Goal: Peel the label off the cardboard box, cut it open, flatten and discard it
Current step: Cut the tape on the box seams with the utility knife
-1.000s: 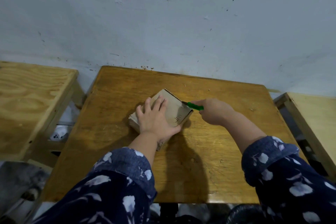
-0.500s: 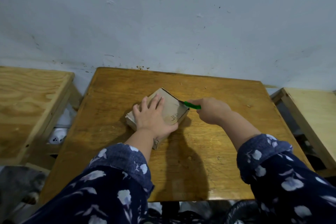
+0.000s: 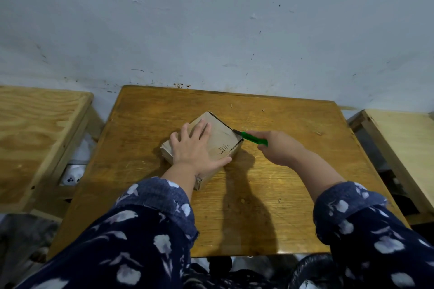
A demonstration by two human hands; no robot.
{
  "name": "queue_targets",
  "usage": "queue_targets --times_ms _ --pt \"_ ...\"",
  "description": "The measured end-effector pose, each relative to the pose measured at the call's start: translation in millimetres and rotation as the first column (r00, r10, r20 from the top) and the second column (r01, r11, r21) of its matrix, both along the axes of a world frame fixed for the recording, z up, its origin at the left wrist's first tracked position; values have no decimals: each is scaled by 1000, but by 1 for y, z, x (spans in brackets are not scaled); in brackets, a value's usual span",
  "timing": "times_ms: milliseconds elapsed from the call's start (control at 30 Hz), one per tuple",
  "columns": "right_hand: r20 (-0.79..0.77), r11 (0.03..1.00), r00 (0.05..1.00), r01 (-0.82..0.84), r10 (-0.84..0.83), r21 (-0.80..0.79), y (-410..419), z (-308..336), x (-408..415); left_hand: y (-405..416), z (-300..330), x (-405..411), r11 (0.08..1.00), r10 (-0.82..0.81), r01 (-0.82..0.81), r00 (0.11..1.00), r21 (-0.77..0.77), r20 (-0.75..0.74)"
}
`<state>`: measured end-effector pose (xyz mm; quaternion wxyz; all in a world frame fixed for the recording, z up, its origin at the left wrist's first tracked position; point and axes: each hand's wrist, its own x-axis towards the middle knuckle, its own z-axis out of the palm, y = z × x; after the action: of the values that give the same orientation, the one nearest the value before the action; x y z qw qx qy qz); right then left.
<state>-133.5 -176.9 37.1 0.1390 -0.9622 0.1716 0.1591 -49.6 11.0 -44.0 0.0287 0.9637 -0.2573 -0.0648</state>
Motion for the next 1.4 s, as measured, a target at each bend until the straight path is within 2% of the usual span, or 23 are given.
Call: queue_targets --times_ms 400,567,700,833,967,1100,1233,1400 --pt "12 998 999 44 -45 54 -27 -2 -28 -4 2 -1 1000 29 -30 1000 5 11" --pt "99 981 990 87 -105 173 -36 3 -33 -11 3 1 999 50 -50 999 -18 3" --pt "176 957 965 145 -193 252 -49 0 -38 -37 6 2 987 140 -143 989 -69 -49" --pt "207 911 936 197 -285 363 -57 -12 -39 -76 7 8 957 257 -268 961 -113 -100" --pt "200 884 921 231 -333 407 -64 -23 -36 -99 10 13 938 309 -329 938 -115 -159" --pt "164 851 917 255 -363 460 -63 -30 -32 -94 14 19 941 265 -309 926 -135 -269" --pt "170 869 927 231 -333 438 -51 -29 -21 -74 29 33 942 152 -261 892 -211 -426" --pt "183 908 945 186 -269 375 -25 -15 -8 -17 26 45 927 -51 -127 889 -353 -455"
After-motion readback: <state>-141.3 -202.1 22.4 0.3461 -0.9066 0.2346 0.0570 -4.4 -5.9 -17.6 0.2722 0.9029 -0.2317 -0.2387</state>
